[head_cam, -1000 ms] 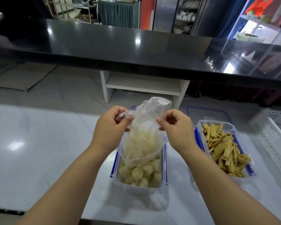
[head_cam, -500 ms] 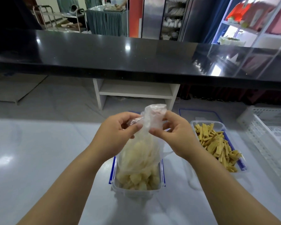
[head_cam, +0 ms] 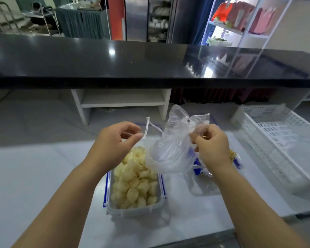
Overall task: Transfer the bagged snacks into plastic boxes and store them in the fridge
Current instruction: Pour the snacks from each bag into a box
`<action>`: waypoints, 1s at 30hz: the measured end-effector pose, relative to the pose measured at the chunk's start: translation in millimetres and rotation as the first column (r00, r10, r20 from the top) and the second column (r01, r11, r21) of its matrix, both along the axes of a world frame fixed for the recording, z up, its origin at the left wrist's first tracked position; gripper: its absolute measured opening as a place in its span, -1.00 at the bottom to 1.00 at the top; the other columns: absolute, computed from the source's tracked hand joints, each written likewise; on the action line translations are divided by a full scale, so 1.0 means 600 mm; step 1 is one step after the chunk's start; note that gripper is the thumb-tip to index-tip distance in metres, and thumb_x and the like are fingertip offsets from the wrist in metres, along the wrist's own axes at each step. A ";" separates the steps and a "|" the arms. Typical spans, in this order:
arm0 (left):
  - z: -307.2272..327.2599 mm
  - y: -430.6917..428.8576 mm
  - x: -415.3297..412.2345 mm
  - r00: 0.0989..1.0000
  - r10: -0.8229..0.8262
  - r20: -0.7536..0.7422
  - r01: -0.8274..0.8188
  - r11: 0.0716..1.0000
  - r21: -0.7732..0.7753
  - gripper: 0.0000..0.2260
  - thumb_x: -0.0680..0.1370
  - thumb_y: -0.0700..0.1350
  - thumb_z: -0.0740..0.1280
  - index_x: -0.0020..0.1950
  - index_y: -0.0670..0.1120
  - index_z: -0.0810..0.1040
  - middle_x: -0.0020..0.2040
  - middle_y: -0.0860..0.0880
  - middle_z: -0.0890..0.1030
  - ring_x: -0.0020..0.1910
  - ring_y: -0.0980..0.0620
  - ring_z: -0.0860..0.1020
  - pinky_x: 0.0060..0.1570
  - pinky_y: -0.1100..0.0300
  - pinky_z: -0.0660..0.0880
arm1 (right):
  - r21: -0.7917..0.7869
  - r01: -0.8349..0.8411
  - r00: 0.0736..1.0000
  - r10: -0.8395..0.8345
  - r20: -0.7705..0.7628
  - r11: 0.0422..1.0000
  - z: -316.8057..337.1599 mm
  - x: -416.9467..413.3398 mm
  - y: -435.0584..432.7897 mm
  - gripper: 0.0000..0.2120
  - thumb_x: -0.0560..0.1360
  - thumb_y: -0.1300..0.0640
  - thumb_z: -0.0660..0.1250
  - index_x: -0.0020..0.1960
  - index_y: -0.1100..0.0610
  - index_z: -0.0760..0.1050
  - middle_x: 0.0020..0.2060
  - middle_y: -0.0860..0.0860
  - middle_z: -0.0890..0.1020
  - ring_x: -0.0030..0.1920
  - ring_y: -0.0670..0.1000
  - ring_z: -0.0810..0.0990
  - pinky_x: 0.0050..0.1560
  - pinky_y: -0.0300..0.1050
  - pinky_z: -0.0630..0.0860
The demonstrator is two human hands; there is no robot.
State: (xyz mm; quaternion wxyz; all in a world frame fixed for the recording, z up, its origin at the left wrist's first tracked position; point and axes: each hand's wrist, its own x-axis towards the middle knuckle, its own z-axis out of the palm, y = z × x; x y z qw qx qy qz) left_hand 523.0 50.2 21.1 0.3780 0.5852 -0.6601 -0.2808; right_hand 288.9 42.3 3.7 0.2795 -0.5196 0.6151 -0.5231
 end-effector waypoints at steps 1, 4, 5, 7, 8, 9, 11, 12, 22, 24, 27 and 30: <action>-0.003 -0.001 -0.008 1.000 0.007 0.016 -0.007 1.000 0.011 -0.93 0.48 -0.02 0.39 -0.06 0.04 0.62 -0.16 0.16 0.63 -0.15 0.27 0.57 -0.21 0.33 0.49 | 0.008 -0.007 1.000 0.007 0.002 1.000 -0.002 -0.005 0.000 -0.82 0.46 0.24 0.40 -0.25 0.04 0.50 -0.35 -0.09 0.54 -0.31 0.02 0.54 -0.18 0.15 0.60; -0.005 -0.005 -0.039 0.999 0.022 0.024 -0.022 1.000 0.017 -0.96 0.49 -0.03 0.39 -0.11 0.06 0.63 -0.19 0.17 0.64 -0.19 0.25 0.57 -0.22 0.32 0.46 | 0.011 -0.034 0.999 0.034 0.027 0.999 0.001 -0.031 -0.008 -0.81 0.46 0.23 0.40 -0.27 0.05 0.49 -0.37 -0.05 0.55 -0.32 0.01 0.52 -0.18 0.11 0.57; -0.004 -0.007 -0.052 0.999 0.024 0.025 -0.024 1.000 0.011 -0.97 0.49 -0.03 0.38 -0.12 0.07 0.63 -0.21 0.17 0.64 -0.19 0.25 0.57 -0.22 0.32 0.46 | 0.003 -0.051 0.998 0.051 0.026 0.999 0.005 -0.045 -0.012 -0.81 0.46 0.24 0.40 -0.28 0.05 0.49 -0.37 -0.04 0.55 -0.31 0.01 0.52 -0.19 0.09 0.57; -0.002 -0.013 -0.085 0.999 0.020 0.027 -0.020 1.000 0.002 -0.96 0.49 -0.02 0.38 -0.14 0.09 0.62 -0.24 0.18 0.64 -0.19 0.29 0.55 -0.23 0.33 0.47 | -0.013 -0.092 0.996 0.092 -0.005 0.996 0.016 -0.082 -0.023 -0.81 0.45 0.26 0.40 -0.28 0.07 0.49 -0.37 -0.01 0.55 -0.30 0.01 0.52 -0.21 0.05 0.55; 0.000 -0.018 -0.105 0.999 0.017 0.027 -0.017 1.000 0.002 -0.96 0.49 -0.01 0.38 -0.14 0.10 0.62 -0.25 0.18 0.64 -0.20 0.29 0.56 -0.23 0.34 0.47 | -0.017 -0.110 0.994 0.109 -0.031 0.994 0.024 -0.106 -0.028 -0.81 0.45 0.26 0.40 -0.28 0.06 0.49 -0.37 -0.01 0.55 -0.30 0.01 0.52 -0.22 0.04 0.55; 0.001 -0.025 -0.126 1.000 0.014 0.028 -0.014 1.000 0.002 -0.96 0.49 -0.02 0.38 -0.14 0.09 0.63 -0.25 0.18 0.65 -0.22 0.28 0.57 -0.23 0.34 0.47 | -0.021 -0.126 0.990 0.125 -0.063 0.992 0.031 -0.132 -0.033 -0.80 0.44 0.26 0.41 -0.29 0.04 0.49 -0.37 -0.02 0.55 -0.31 0.00 0.52 -0.23 0.03 0.55; 0.005 -0.038 -0.179 0.999 0.003 0.041 -0.003 1.000 -0.003 -0.96 0.48 -0.02 0.39 -0.16 0.10 0.62 -0.25 0.16 0.65 -0.25 0.24 0.59 -0.22 0.32 0.47 | -0.031 -0.157 0.980 0.151 -0.127 0.987 0.043 -0.192 -0.041 -0.78 0.43 0.25 0.42 -0.28 -0.02 0.50 -0.39 -0.07 0.56 -0.32 -0.02 0.52 -0.24 0.02 0.55; 0.008 -0.044 -0.211 0.998 -0.007 0.059 0.007 1.000 -0.009 -0.95 0.48 -0.01 0.39 -0.18 0.12 0.61 -0.25 0.16 0.65 -0.25 0.23 0.59 -0.21 0.31 0.47 | -0.039 -0.167 0.975 0.159 -0.158 0.985 0.050 -0.225 -0.046 -0.77 0.43 0.25 0.42 -0.28 -0.04 0.51 -0.41 -0.10 0.56 -0.34 -0.05 0.52 -0.25 -0.01 0.54; 0.013 -0.096 -0.521 0.975 -0.114 0.190 0.121 0.992 -0.026 -0.95 0.51 -0.01 0.36 -0.12 0.07 0.61 -0.24 0.17 0.61 -0.21 0.26 0.56 -0.19 0.22 0.53 | -0.179 0.020 0.956 -0.071 -0.286 0.984 0.098 -0.564 -0.078 -0.89 0.45 0.20 0.41 -0.22 0.05 0.53 -0.41 -0.15 0.57 -0.40 -0.15 0.47 -0.30 -0.18 0.43; 0.006 -0.106 -0.559 0.971 -0.128 0.200 0.137 0.990 -0.032 -0.95 0.51 0.00 0.36 -0.12 0.07 0.60 -0.24 0.18 0.61 -0.21 0.24 0.56 -0.20 0.24 0.50 | -0.216 0.085 0.917 -0.161 -0.365 0.973 0.095 -0.612 -0.087 -0.92 0.47 0.19 0.39 -0.18 0.08 0.53 -0.33 -0.07 0.59 -0.33 -0.06 0.51 -0.31 -0.14 0.44; -0.003 -0.117 -0.600 0.963 -0.147 0.226 0.153 0.988 -0.012 -0.94 0.51 0.03 0.34 -0.08 0.09 0.58 -0.20 0.18 0.61 -0.19 0.22 0.56 -0.17 0.27 0.50 | -0.339 0.144 0.764 -0.322 -0.560 0.930 0.081 -0.665 -0.111 -0.92 0.49 0.24 0.35 -0.18 0.18 0.49 -0.27 0.07 0.59 -0.28 0.07 0.51 -0.34 -0.12 0.43; -0.007 -0.122 -0.626 0.949 -0.164 0.269 0.165 0.986 0.016 -0.92 0.52 0.05 0.31 -0.03 0.11 0.56 -0.16 0.20 0.59 -0.16 0.23 0.54 -0.17 0.33 0.50 | -0.464 0.111 0.598 -0.432 -0.675 0.879 0.065 -0.688 -0.141 -0.90 0.41 0.40 0.32 -0.23 0.25 0.48 -0.29 0.16 0.56 -0.28 0.18 0.51 -0.31 -0.08 0.41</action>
